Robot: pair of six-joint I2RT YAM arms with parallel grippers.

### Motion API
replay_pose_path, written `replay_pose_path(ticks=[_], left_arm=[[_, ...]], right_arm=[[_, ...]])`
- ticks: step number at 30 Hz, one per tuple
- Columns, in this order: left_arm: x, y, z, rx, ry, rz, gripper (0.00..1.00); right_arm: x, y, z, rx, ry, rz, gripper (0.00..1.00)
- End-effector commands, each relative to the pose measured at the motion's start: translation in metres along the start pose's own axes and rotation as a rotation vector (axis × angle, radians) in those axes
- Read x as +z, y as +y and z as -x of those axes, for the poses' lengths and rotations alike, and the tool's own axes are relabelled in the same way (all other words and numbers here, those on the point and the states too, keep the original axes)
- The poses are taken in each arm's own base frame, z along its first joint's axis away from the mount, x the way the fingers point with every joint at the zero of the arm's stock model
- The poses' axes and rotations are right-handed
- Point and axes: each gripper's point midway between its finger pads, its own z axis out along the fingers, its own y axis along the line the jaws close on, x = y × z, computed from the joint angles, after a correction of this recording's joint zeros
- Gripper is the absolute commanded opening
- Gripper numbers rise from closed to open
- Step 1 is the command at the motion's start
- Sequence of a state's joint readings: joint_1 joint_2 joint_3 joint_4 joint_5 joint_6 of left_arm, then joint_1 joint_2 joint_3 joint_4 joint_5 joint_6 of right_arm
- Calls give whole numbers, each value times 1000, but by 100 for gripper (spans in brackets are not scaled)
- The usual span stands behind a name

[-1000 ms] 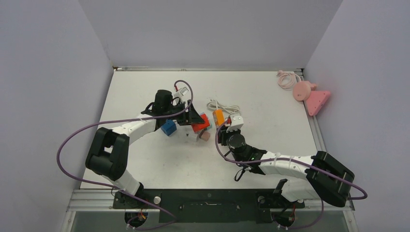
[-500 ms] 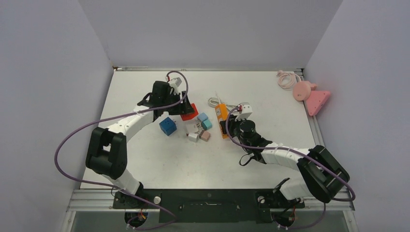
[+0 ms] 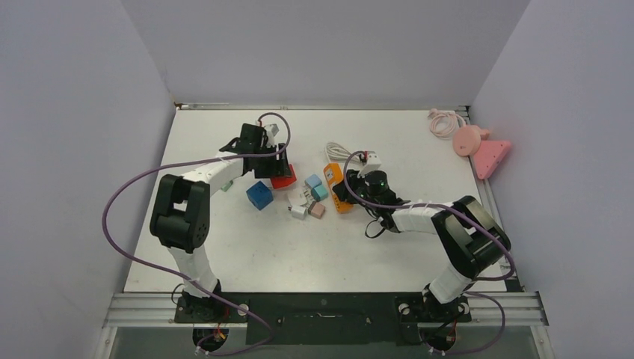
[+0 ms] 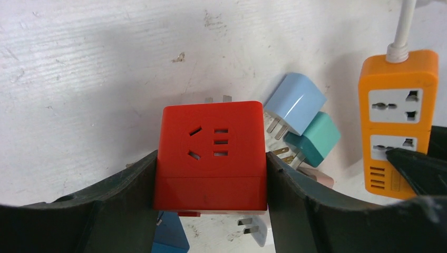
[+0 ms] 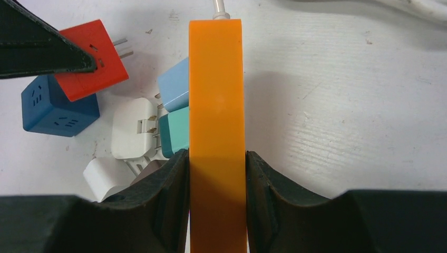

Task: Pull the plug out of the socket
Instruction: Place the plug at the center of the board.

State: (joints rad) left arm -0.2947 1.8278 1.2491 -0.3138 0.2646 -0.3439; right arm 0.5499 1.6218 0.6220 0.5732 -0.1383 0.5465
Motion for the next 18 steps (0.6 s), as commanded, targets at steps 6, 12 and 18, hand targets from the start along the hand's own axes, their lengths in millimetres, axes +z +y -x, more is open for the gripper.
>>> replay_pose_path(ticks=[6,12,18], left_arm=[[5,-1,14,42,-2,6,11],[12,3,7,36,30,10,24],[13,2,7,34,34,5,38]], right_arm=[[18,-14,16,56,-8,-44,13],[24,-23,8,61,21,-65,21],[24,-26,4,46,21,-67,38]])
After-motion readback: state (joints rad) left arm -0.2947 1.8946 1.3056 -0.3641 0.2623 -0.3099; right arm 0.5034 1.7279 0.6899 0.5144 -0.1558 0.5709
